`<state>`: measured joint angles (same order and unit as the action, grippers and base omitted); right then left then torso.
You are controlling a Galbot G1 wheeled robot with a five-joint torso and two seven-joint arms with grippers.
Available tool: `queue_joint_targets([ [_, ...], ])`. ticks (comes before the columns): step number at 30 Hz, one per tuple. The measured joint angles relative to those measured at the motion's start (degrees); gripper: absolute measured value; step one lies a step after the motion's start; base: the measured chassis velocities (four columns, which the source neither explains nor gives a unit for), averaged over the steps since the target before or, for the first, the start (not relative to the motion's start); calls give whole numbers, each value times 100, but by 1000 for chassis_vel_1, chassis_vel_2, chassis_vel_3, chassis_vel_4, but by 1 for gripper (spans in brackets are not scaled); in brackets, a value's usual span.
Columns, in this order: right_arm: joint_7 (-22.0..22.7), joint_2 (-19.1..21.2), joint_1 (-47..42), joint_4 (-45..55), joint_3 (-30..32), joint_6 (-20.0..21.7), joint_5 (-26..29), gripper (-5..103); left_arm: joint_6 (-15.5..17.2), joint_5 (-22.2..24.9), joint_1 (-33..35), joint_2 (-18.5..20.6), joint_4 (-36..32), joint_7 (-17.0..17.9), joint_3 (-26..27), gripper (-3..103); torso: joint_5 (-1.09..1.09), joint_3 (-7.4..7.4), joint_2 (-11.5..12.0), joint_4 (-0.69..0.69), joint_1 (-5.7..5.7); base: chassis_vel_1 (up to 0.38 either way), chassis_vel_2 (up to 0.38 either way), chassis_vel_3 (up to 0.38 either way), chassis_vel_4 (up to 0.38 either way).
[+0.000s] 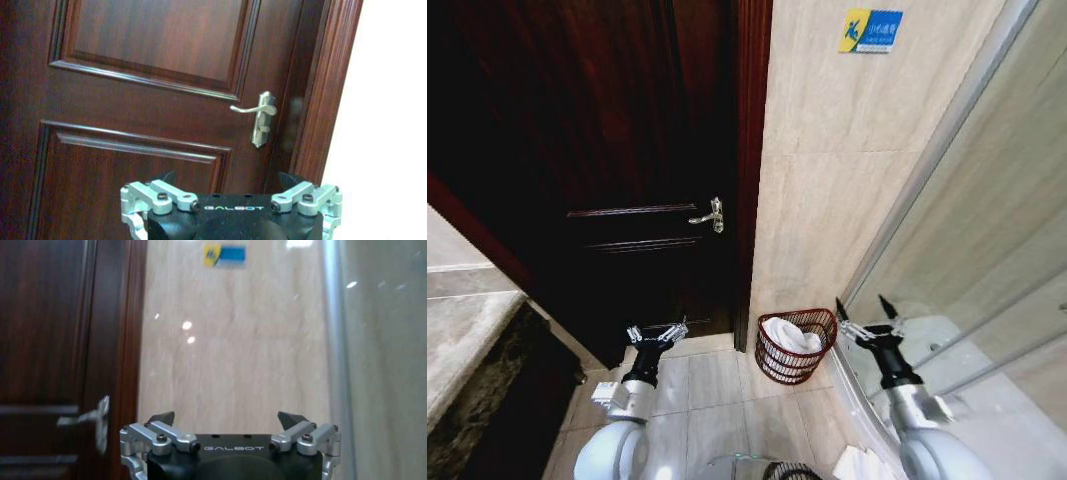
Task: Discard the used towel into the hamper.
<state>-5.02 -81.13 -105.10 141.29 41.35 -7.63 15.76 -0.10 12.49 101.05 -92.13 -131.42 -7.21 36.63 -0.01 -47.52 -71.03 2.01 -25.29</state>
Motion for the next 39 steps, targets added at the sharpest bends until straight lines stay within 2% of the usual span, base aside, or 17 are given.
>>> queue_joint_targets([
  [1, 0, 0, 0, 0, 0, 0, 0, 100, 0, 0, 0, 0, 0, 0, 0, 100, 0, 0, 0, 0, 0, 0, 0, 0, 0],
  [5, 406, -328, -211, 306, -142, -418, -317, 100, 0, 0, 0, -1, 0, 0, 0, 100, 1, 0, 0, 1, 0, 0, 0, 0, 0],
  [11, 533, -509, -311, 296, -198, -633, -469, 100, 0, 0, 0, 0, 0, 0, 0, 100, 1, 0, 0, 0, 0, 0, 0, 0, 0],
  [17, 613, -552, -232, 252, -30, -815, -350, 100, 0, 0, 0, 0, 0, 0, 0, 100, 1, 0, 0, 0, 0, 0, 0, 0, 0],
  [32, 596, -447, 96, 211, -169, -910, -250, 100, 0, 0, 0, 0, 0, 0, 0, 100, 1, -1, 0, 0, -1, 0, 0, 0, 0],
  [39, 600, -313, 275, 205, -313, -804, -253, 100, 0, 0, 0, 0, 0, 0, 0, 100, 1, -1, 1, 0, -1, -58, -61, -47, -46],
])
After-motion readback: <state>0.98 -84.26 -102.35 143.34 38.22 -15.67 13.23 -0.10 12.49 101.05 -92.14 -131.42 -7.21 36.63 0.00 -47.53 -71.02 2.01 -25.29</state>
